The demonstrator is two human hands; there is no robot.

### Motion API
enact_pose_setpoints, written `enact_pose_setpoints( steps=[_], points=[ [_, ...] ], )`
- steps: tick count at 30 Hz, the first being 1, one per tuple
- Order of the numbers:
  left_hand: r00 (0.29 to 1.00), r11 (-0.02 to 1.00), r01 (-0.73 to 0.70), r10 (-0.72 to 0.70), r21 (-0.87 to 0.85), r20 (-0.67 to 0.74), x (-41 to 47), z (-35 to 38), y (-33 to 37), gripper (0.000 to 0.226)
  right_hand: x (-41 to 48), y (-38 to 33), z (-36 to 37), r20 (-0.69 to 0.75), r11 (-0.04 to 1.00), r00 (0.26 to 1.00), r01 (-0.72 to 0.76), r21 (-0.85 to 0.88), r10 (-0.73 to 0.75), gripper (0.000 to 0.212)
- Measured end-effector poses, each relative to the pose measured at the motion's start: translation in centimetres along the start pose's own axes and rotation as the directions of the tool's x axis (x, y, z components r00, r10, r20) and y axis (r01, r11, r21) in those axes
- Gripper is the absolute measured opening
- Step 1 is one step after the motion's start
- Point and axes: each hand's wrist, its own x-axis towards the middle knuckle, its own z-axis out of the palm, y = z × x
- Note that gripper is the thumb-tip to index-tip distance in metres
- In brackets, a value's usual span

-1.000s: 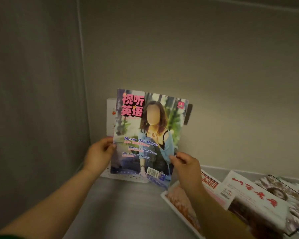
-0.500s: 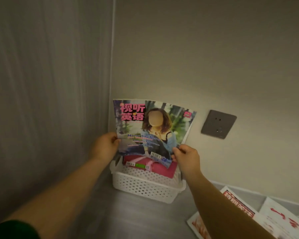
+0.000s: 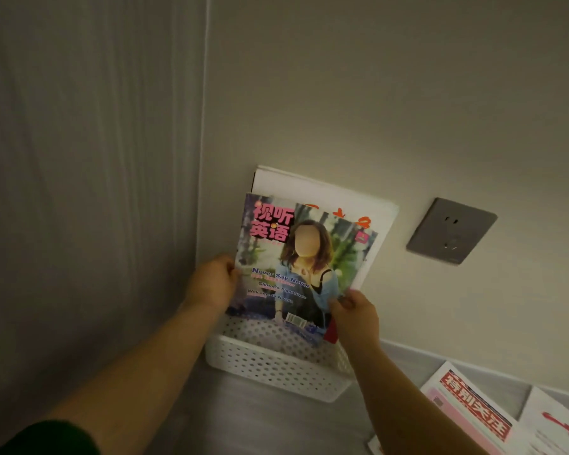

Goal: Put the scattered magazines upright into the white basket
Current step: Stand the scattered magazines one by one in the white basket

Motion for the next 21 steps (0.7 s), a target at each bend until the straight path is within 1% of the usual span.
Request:
enact_pose_setpoints(
  steps=[3, 5, 6, 8, 10, 11, 13, 14, 15, 17, 19, 21],
  points=[
    [0.997, 0.992, -0.023, 0.014, -0.127, -0.073, -0.1, 0.5, 0.2, 0.030, 0.0, -0.3, 0.5, -0.067, 0.988, 0.997, 0.043, 0.147, -0.034, 0.042],
    [0.993, 0.984, -0.089, 0.075, -0.157, -0.090, -0.3, 1.1, 0.4, 0.034, -0.1, -0.2, 0.6, -0.110, 0.976, 0.993, 0.056, 0.208, -0.034, 0.052],
    [0.991, 0.981, -0.121, 0.111, -0.154, -0.073, -0.4, 1.4, 0.5, 0.034, 0.0, 0.0, 0.6, -0.104, 0.976, 0.993, 0.071, 0.204, -0.050, 0.052],
    [0.990, 0.977, -0.140, 0.139, -0.162, -0.020, -0.5, 1.9, 0.9, 0.038, 0.3, 0.1, 0.7, -0.036, 0.980, 0.989, 0.149, 0.134, -0.146, 0.043],
    [0.993, 0.977, -0.107, 0.113, -0.186, 0.021, -0.5, 2.1, 1.2, 0.045, 0.5, 0.0, 0.8, 0.032, 0.972, 0.972, 0.230, 0.050, -0.232, 0.031],
    [0.994, 0.977, -0.090, 0.101, -0.195, 0.046, -0.5, 2.0, 1.2, 0.048, 0.4, -0.2, 0.8, 0.064, 0.969, 0.967, 0.245, 0.028, -0.247, 0.029],
    [0.990, 0.974, -0.074, 0.098, -0.214, 0.103, -0.7, 1.7, 1.2, 0.053, 0.0, -0.5, 0.6, 0.112, 0.971, 0.965, 0.238, -0.003, -0.236, 0.039],
    [0.988, 0.974, -0.069, 0.096, -0.216, 0.120, -0.8, 1.5, 1.2, 0.054, -0.3, -0.6, 0.4, 0.122, 0.970, 0.963, 0.243, -0.023, -0.239, 0.040],
    [0.989, 0.977, -0.062, 0.088, -0.202, 0.122, -1.0, 1.3, 1.1, 0.053, -0.6, -0.5, 0.0, 0.120, 0.965, 0.960, 0.260, -0.042, -0.254, 0.037],
    [0.995, 0.991, -0.060, 0.069, -0.121, 0.071, -1.7, 0.8, 0.9, 0.047, -1.5, -0.1, -0.9, 0.099, 0.954, 0.953, 0.292, -0.072, -0.285, 0.028],
    [0.998, 0.997, -0.067, 0.067, -0.044, 0.013, -2.9, 0.4, 1.0, 0.042, -2.6, 0.4, -2.1, 0.082, 0.951, 0.957, 0.286, -0.114, -0.278, 0.022],
    [0.995, 0.995, -0.096, 0.096, -0.018, -0.019, -4.8, 0.0, 1.5, 0.038, -3.5, 1.2, -3.2, 0.068, 0.956, 0.966, 0.258, -0.138, -0.251, 0.020]
  ],
)
